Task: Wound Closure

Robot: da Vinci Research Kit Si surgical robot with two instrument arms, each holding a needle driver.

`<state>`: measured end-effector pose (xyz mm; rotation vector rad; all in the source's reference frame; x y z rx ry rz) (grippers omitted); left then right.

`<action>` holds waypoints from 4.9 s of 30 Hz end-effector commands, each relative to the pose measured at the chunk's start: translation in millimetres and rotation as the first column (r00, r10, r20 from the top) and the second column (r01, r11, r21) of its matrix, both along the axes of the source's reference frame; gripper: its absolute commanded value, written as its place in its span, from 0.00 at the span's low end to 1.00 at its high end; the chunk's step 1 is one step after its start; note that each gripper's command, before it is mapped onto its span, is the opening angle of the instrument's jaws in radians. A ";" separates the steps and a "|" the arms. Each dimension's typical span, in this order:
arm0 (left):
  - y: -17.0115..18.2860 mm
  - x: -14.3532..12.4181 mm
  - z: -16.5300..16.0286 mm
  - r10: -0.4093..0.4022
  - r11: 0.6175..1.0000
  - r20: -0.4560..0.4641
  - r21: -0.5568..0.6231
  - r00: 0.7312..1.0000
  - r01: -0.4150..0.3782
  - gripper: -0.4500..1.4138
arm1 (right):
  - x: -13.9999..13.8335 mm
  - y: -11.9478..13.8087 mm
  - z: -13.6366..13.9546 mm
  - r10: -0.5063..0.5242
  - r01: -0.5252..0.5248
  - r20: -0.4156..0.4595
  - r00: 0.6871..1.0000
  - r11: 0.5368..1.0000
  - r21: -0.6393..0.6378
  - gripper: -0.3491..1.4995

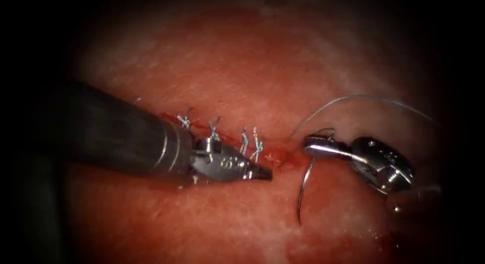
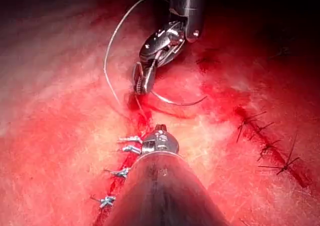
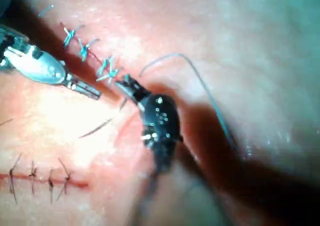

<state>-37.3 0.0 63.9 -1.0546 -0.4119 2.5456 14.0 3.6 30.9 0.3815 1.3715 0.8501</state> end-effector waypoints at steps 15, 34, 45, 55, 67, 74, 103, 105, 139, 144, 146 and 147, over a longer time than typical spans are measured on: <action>0.3 -2.3 4.0 -0.020 0.998 -0.040 0.052 0.999 0.022 0.00 | 2.1 -1.6 -0.9 -0.021 0.030 0.080 0.997 0.993 -0.118 0.00; 2.2 -3.4 10.2 0.060 0.988 -0.165 0.149 0.985 -0.035 0.00 | 2.4 -1.7 -1.0 -0.029 0.046 0.104 0.994 0.985 -0.164 0.00; 0.9 -3.1 12.5 0.143 0.982 -0.408 0.171 0.902 -0.078 0.00 | 2.6 -0.6 -0.2 0.000 0.052 0.182 0.983 0.958 -0.283 0.00; -0.8 -3.4 7.3 0.148 0.977 -0.407 0.202 0.901 -0.069 0.00 | 2.8 0.7 1.7 0.028 0.101 0.276 0.961 0.891 -0.443 0.00; -2.2 -3.2 5.4 0.163 0.976 -0.403 0.198 0.900 -0.088 0.00 | 4.8 -0.3 3.5 0.067 0.211 0.379 0.923 0.737 -0.642 0.00; -2.5 -2.3 5.1 0.168 0.976 -0.403 0.194 0.900 -0.095 0.00 | 5.3 -0.8 5.0 0.078 0.249 0.413 0.908 0.692 -0.677 0.00; -4.5 -0.8 4.1 0.173 0.976 -0.404 0.191 0.898 -0.102 0.00 | 4.0 -0.8 6.8 0.127 0.311 0.489 0.863 0.629 -0.712 0.00; -4.6 -0.7 4.1 0.173 0.976 -0.404 0.190 0.898 -0.102 0.00 | 3.9 -0.8 6.9 0.131 0.319 0.498 0.857 0.622 -0.715 0.00; -4.7 -1.7 3.6 0.143 0.981 -0.388 0.175 0.910 -0.079 0.00 | 4.5 -2.8 4.8 0.090 0.328 0.482 0.872 0.623 -0.710 0.00; -4.7 -1.7 3.6 0.130 0.984 -0.383 0.164 0.914 -0.071 0.00 | 4.4 -2.3 4.5 0.055 0.321 0.463 0.885 0.647 -0.691 0.00; -4.7 -1.7 3.6 0.113 0.988 -0.375 0.144 0.920 -0.063 0.00 | 4.5 -2.0 4.5 0.025 0.325 0.454 0.891 0.663 -0.674 0.00; -4.9 -1.7 3.7 0.098 0.991 -0.364 0.126 0.926 -0.055 0.00 | 4.5 -1.8 4.6 0.017 0.315 0.442 0.897 0.678 -0.664 0.00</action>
